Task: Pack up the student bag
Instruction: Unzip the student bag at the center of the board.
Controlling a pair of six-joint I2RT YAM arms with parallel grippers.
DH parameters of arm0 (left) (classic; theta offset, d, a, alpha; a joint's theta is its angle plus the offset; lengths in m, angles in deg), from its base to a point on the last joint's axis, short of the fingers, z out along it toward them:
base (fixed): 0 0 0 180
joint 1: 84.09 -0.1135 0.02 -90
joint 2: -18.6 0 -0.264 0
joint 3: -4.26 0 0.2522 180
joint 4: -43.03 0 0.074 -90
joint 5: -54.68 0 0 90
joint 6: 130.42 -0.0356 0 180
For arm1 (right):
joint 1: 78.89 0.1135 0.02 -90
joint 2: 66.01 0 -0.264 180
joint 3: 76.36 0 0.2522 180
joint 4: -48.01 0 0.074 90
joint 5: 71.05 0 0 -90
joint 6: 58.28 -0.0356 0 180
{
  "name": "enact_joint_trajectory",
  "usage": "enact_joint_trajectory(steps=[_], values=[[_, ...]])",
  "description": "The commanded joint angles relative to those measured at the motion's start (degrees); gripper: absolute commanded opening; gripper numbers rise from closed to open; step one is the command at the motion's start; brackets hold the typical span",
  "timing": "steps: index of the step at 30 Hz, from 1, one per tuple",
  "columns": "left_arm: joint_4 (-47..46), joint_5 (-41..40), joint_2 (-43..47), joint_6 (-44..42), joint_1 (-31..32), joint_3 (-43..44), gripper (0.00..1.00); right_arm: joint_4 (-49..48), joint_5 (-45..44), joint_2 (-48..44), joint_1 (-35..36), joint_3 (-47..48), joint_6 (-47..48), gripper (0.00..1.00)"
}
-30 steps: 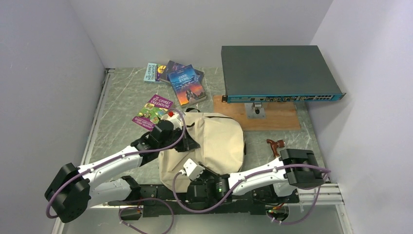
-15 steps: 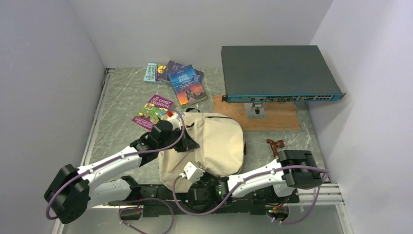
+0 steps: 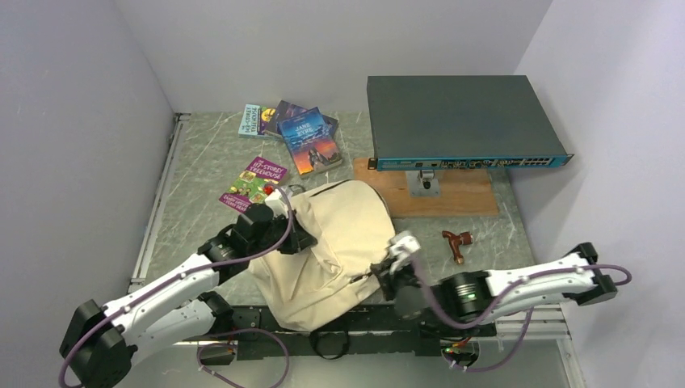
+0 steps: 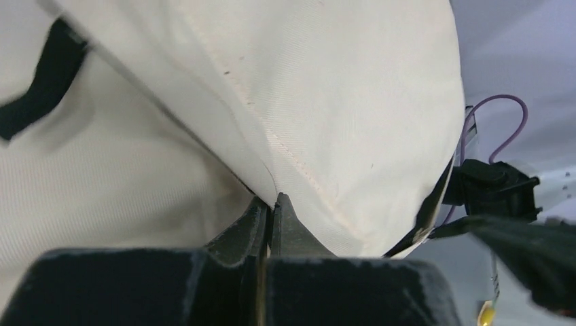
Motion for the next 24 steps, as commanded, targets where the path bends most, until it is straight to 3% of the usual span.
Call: enact_joint_trajectory(steps=[1, 5, 8, 11, 12, 13, 15, 17, 21, 24], values=[[6.74, -2.44, 5.39, -5.6, -0.31, -1.08, 0.0, -8.49, -2.79, -19.06, -0.13, -6.52, 4.17, 0.0], [11.61, -6.25, 8.82, -7.62, -0.7, -0.32, 0.0, -8.16, -3.85, -27.36, -0.13, -7.91, 6.2, 0.0], [12.84, -6.24, 10.63, -8.65, -0.96, 0.08, 0.0, -4.96, -4.1, -24.95, -0.17, -6.09, 5.87, 0.0], [11.1, -0.27, 10.31, -10.19, -0.94, 1.3, 0.0, -8.41, -1.81, -18.3, -0.16, -4.96, 7.41, 0.0], [10.19, 1.84, 9.75, -10.67, -0.86, 2.01, 0.05, -10.33, -1.46, -16.25, -0.21, -4.79, 8.04, 0.0], [10.14, 3.32, 9.01, -10.87, -0.87, 2.84, 0.17, -12.22, -1.25, -14.04, -0.26, -4.71, 8.57, 0.0], [10.8, 3.2, 8.05, -11.7, 1.16, 4.87, 0.52, -15.5, -0.93, -10.16, -1.13, -4.17, 8.64, 0.0], [12.67, -2.37, 7.95, -12.72, 6.6, 7.68, 0.67, -17.76, 1.52, -7.33, -4.08, -3.34, 8.37, 0.0], [14.66, -19.62, 6.04, -13.67, 21.77, 13.03, 0.74, -21.82, 18.31, -4.52, -18.0, -2.9, 8.04, 0.0], [12.55, -30.58, 2.54, -14.24, 33.03, 14.44, 0.75, -22.31, 23.61, -5.02, -23.11, -2.61, 8.09, 0.0]])
